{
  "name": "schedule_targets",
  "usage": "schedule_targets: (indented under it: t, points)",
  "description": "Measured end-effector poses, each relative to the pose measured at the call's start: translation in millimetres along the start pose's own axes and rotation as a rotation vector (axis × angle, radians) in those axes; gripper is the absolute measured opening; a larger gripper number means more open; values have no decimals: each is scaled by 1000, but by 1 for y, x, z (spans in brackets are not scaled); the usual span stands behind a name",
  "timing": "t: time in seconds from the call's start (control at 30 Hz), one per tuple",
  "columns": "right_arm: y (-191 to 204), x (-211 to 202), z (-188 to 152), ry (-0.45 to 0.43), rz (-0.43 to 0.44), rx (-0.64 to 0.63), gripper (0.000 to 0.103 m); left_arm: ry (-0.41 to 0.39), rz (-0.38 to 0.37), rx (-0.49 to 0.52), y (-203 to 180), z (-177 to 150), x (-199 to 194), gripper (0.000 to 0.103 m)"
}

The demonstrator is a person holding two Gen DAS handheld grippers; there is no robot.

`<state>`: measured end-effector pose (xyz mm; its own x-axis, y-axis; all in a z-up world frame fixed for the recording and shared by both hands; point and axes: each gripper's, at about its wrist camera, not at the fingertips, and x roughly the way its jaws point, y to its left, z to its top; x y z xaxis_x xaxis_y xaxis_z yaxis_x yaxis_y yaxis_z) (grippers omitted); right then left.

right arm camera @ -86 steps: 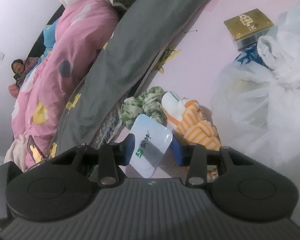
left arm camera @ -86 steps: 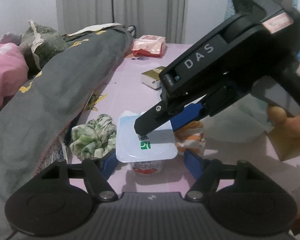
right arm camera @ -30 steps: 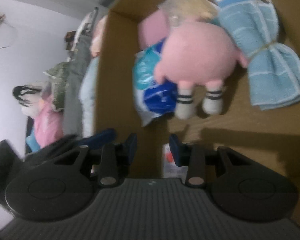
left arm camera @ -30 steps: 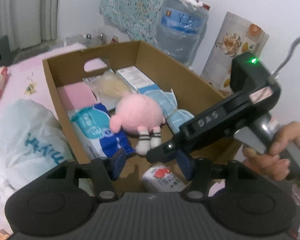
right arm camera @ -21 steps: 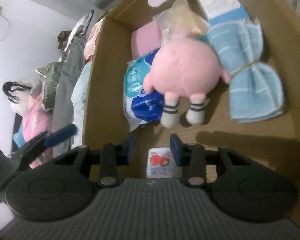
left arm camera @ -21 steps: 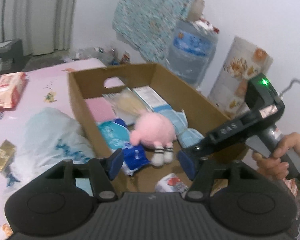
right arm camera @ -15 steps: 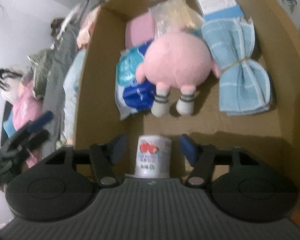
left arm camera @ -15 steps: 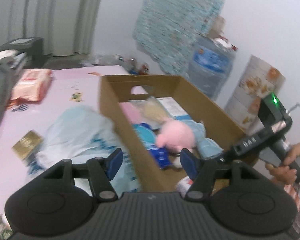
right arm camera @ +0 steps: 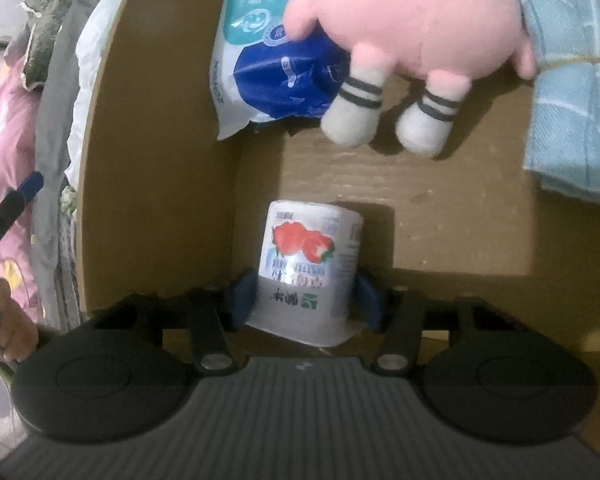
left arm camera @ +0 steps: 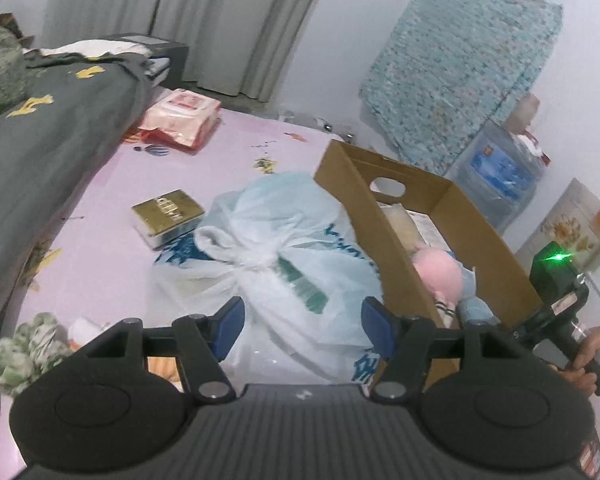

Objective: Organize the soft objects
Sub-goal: 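Carry the yogurt cup with the right tool over the box and lower it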

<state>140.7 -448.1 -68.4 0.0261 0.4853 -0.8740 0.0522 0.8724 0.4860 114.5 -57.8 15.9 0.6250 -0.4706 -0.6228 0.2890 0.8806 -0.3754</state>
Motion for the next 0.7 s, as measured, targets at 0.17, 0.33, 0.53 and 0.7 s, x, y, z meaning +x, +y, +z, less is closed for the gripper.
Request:
schedule_targets:
  t: [0.17, 0.33, 0.53, 0.7]
  points:
    - [-18, -7, -4, -42, 138, 184, 50, -5, 5, -11, 7, -2, -2, 66]
    - [-36, -10, -15, -91, 276, 338, 50, 14, -3, -16, 9, -6, 2, 66]
    - [-55, -18, -23, -179, 389, 451, 50, 24, -12, -4, 3, -13, 5, 66]
    - [-62, -26, -34, -287, 489, 509, 50, -5, -35, 79, -16, -15, -1, 66]
